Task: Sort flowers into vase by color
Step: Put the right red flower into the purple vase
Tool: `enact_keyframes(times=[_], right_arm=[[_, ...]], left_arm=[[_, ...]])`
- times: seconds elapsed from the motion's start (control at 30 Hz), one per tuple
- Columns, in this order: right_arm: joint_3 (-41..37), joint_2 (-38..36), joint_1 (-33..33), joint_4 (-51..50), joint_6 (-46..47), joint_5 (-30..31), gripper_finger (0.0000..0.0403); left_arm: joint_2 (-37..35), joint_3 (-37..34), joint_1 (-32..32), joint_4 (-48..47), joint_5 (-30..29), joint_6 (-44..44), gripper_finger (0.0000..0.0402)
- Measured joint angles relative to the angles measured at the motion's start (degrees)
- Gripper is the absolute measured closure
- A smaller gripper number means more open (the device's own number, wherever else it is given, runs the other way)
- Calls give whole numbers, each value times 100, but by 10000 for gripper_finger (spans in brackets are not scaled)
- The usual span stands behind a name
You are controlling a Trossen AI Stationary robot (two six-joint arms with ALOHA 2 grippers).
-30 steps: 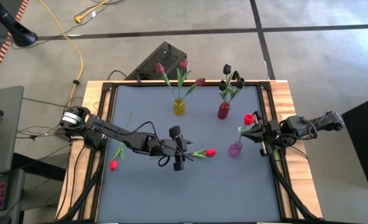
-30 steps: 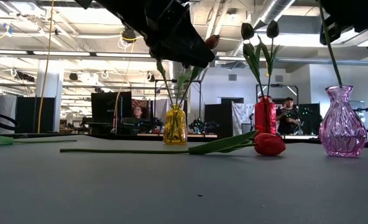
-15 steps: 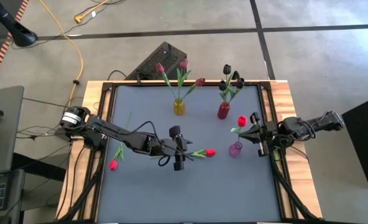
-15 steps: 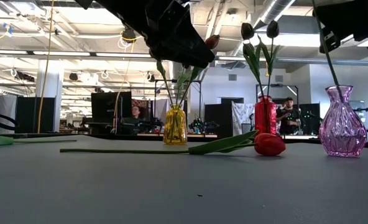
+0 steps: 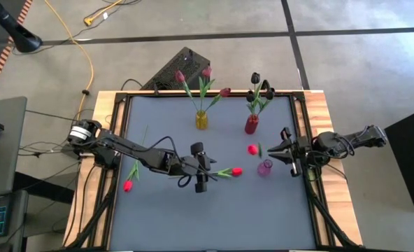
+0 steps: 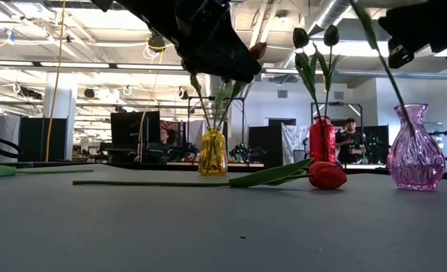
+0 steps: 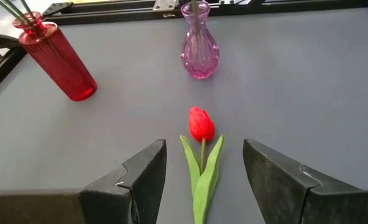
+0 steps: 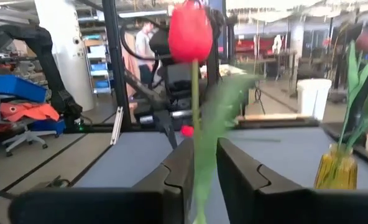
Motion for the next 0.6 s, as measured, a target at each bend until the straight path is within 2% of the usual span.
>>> enact_keyframes(times=[0.27, 0.47, 0.6], right_arm=[[338, 2, 0, -739, 483, 2, 246], [740, 2, 5, -1325, 760, -148, 207], [935, 2, 47, -1442, 883, -341, 201]], left_arm=[[0, 0, 0, -4, 67, 0, 199], [136, 4, -9, -113, 1002, -92, 199], [456, 4, -37, -192, 864, -238, 199]])
